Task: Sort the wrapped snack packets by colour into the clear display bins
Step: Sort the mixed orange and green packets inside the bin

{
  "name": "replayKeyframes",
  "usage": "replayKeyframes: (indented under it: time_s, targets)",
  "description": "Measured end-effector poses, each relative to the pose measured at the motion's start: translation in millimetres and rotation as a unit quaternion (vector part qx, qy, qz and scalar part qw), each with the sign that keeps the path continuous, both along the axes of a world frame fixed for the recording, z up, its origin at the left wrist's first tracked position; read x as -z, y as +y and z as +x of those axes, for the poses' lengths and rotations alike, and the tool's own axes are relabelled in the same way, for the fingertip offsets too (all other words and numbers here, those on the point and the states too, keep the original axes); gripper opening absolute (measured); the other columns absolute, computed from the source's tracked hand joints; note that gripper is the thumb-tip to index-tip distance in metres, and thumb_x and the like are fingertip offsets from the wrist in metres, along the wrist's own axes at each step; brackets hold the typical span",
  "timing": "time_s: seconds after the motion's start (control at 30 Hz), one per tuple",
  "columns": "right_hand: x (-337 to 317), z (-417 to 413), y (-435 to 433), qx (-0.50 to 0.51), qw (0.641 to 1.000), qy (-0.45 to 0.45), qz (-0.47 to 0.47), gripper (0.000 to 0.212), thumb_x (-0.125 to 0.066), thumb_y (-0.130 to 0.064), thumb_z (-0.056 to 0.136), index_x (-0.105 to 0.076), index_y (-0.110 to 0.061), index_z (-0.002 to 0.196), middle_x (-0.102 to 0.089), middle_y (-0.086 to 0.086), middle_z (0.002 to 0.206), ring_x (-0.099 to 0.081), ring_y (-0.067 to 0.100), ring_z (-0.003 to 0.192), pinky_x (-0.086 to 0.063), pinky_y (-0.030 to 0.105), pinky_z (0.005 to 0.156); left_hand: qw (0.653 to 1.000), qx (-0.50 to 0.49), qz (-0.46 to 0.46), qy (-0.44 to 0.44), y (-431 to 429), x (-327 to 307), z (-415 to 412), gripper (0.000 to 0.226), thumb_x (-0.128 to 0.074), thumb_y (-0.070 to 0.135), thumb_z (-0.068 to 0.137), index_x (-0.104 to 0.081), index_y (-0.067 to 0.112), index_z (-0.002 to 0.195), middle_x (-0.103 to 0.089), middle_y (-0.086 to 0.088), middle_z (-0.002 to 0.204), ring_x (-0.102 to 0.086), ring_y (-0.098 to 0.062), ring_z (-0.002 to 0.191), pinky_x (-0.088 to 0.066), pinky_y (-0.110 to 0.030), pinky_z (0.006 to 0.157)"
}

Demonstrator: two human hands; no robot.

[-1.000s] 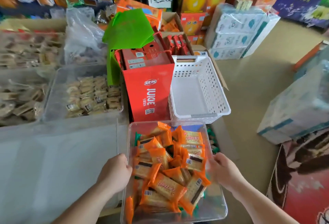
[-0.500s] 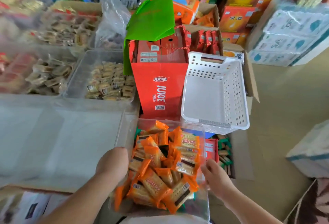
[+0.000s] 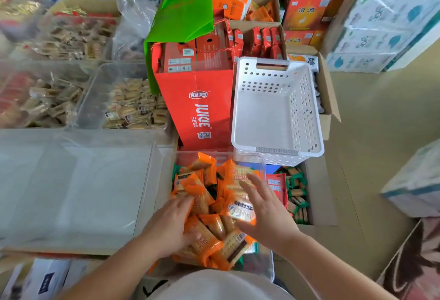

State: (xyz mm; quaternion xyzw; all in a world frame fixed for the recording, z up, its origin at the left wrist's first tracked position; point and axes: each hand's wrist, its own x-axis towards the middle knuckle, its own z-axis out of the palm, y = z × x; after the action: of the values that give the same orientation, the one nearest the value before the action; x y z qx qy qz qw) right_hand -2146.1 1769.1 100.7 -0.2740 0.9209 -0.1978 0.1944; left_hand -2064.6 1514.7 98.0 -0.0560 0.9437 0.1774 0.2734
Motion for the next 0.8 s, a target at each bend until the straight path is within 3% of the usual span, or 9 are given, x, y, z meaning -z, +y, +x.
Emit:
replayKeyframes:
  time_s: [0.1, 0.17, 0.23, 0.3, 0.43, 0.53, 0.6, 0.8]
  targets:
    - [5, -14, -23, -0.026, 0.997, -0.033, 0.063, 0.118, -0.072, -0.060, 0.080, 0.012, -0.030, 0.157, 0.024, -0.002, 0.164, 0.019, 0.021, 0.152, -0.010, 0.039, 0.123, 0.999, -0.026, 0.019, -0.011, -1, 12, 6, 0.091, -0.058, 0.068, 0.085, -0.008, 0.036, 0.154, -0.021, 0.009, 0.164, -0.028, -0.018, 0.147, -0.032, -0.040, 0.118]
    - [15, -23, -35, -0.017, 0.994, -0.041, 0.097, 0.127, -0.075, -0.062, 0.076, 0.017, -0.027, 0.157, 0.023, 0.006, 0.164, 0.022, 0.027, 0.150, -0.003, 0.043, 0.123, 0.999, -0.017, 0.030, -0.027, -5, 17, 10, 0.085, -0.055, 0.068, 0.086, -0.011, 0.039, 0.153, -0.020, 0.010, 0.163, -0.030, -0.017, 0.146, -0.033, -0.040, 0.117]
    - [24, -28, -42, 0.002, 0.992, -0.047, 0.121, 0.131, -0.075, -0.066, 0.072, 0.013, -0.020, 0.158, 0.010, 0.010, 0.166, 0.013, 0.031, 0.153, -0.002, 0.044, 0.123, 0.998, 0.001, 0.041, -0.045, -10, 20, 16, 0.082, -0.052, 0.068, 0.087, -0.013, 0.042, 0.154, -0.015, 0.013, 0.164, -0.026, -0.015, 0.147, -0.030, -0.039, 0.118]
    - [26, -29, -48, 0.014, 0.991, -0.035, 0.126, 0.130, -0.072, -0.071, 0.070, 0.008, -0.017, 0.158, -0.009, 0.008, 0.164, -0.004, 0.030, 0.152, -0.012, 0.044, 0.124, 0.997, 0.008, 0.062, -0.045, -12, 20, 21, 0.083, -0.053, 0.067, 0.087, -0.012, 0.042, 0.155, -0.013, 0.014, 0.164, -0.024, -0.013, 0.147, -0.027, -0.037, 0.119]
    - [19, -16, -52, 0.007, 0.990, 0.011, 0.142, 0.112, -0.063, -0.075, 0.070, -0.012, -0.022, 0.155, -0.035, 0.000, 0.142, -0.033, 0.027, 0.134, -0.032, 0.041, 0.114, 0.992, -0.023, 0.119, -0.030, -17, 17, 24, 0.082, -0.061, 0.065, 0.083, -0.017, 0.046, 0.149, -0.027, 0.015, 0.158, -0.037, -0.013, 0.139, -0.036, -0.035, 0.114]
    - [19, 1, -51, 0.002, 0.985, -0.014, 0.171, 0.089, -0.061, -0.074, 0.070, -0.033, -0.032, 0.144, -0.042, -0.003, 0.135, -0.038, 0.025, 0.127, -0.036, 0.042, 0.108, 0.986, -0.062, 0.154, 0.007, -23, 17, 19, 0.083, -0.065, 0.065, 0.082, -0.017, 0.046, 0.147, -0.030, 0.015, 0.157, -0.040, -0.013, 0.138, -0.039, -0.035, 0.111]
    - [20, 16, -49, 0.011, 0.982, -0.060, 0.176, 0.085, -0.060, -0.072, 0.069, -0.036, -0.038, 0.144, -0.042, -0.006, 0.138, -0.038, 0.026, 0.128, -0.036, 0.043, 0.109, 0.984, -0.063, 0.155, 0.059, -29, 15, 11, 0.083, -0.066, 0.060, 0.084, -0.017, 0.042, 0.148, -0.027, 0.014, 0.157, -0.036, -0.012, 0.141, -0.038, -0.032, 0.111]
    - [15, 34, -47, 0.063, 0.981, -0.103, 0.150, 0.084, -0.065, -0.067, 0.072, -0.033, -0.046, 0.147, -0.042, -0.013, 0.137, -0.034, 0.021, 0.129, -0.035, 0.039, 0.111, 0.991, 0.001, 0.113, 0.068, -38, 18, -27, 0.098, -0.065, 0.058, 0.086, 0.001, 0.042, 0.156, 0.011, 0.007, 0.167, -0.007, -0.023, 0.153, -0.023, -0.042, 0.120]
